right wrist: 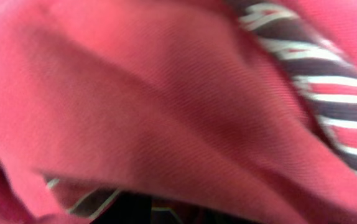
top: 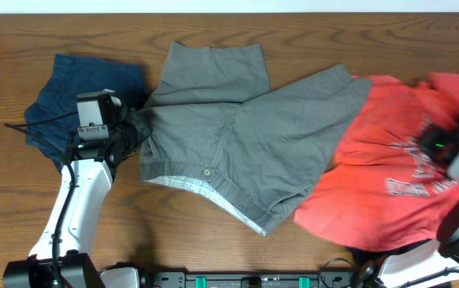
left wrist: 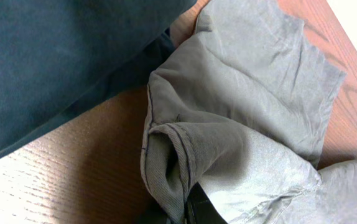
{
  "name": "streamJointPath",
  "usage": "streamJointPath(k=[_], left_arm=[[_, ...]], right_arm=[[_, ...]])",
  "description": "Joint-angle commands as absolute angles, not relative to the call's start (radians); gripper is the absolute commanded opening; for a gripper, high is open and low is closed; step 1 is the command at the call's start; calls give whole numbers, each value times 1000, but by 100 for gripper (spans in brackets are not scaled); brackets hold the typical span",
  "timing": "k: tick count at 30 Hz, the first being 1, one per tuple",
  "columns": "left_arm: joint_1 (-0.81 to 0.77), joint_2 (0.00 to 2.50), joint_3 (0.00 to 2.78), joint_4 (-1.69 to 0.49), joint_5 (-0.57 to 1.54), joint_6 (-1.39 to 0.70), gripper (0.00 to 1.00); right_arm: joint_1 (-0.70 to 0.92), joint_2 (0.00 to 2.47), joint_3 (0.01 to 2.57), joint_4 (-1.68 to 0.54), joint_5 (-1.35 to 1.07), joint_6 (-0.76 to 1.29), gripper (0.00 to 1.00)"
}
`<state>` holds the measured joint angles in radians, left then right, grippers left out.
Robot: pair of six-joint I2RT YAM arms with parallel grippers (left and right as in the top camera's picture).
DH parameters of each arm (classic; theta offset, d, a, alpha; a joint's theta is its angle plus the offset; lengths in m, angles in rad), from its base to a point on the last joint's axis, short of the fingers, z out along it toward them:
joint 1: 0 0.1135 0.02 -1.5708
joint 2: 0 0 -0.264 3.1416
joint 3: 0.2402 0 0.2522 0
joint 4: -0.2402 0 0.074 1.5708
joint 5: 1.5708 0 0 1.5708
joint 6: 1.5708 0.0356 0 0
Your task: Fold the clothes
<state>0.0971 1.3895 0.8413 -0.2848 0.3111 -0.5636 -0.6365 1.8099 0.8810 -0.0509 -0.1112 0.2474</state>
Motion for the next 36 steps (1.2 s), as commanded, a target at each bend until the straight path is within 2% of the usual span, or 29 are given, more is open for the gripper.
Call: streamJointPath(k=[1, 7, 12, 15, 19, 25, 29, 36], left_arm=[[100, 1373, 853, -291, 305, -554, 7], [100, 1373, 853, -291, 305, -554, 6], [100, 1373, 853, -291, 305, -553, 6], [100, 1373, 853, -291, 305, -554, 6], [100, 1373, 853, -295, 305, -554, 7], [100, 1373, 853, -299, 305, -554, 7], [100, 1373, 853, -299, 305, -554, 7], [100, 1373, 853, -302, 305, -554, 8]], right_arm=[[-766, 1842, 953, -137, 57, 285, 28], [-871, 1842, 1111, -311, 12, 337, 32], [-834, 1841, 1203, -336, -439, 186, 39], [-762, 1838, 1231, -418, -560, 104, 41], [-629, 1839, 1223, -585, -520, 20, 42], [-439, 1839, 1176, -814, -282, 34, 38], [-374, 1839, 1126, -850, -93, 100, 40], [-390, 1839, 995, -760, -17, 106, 46]])
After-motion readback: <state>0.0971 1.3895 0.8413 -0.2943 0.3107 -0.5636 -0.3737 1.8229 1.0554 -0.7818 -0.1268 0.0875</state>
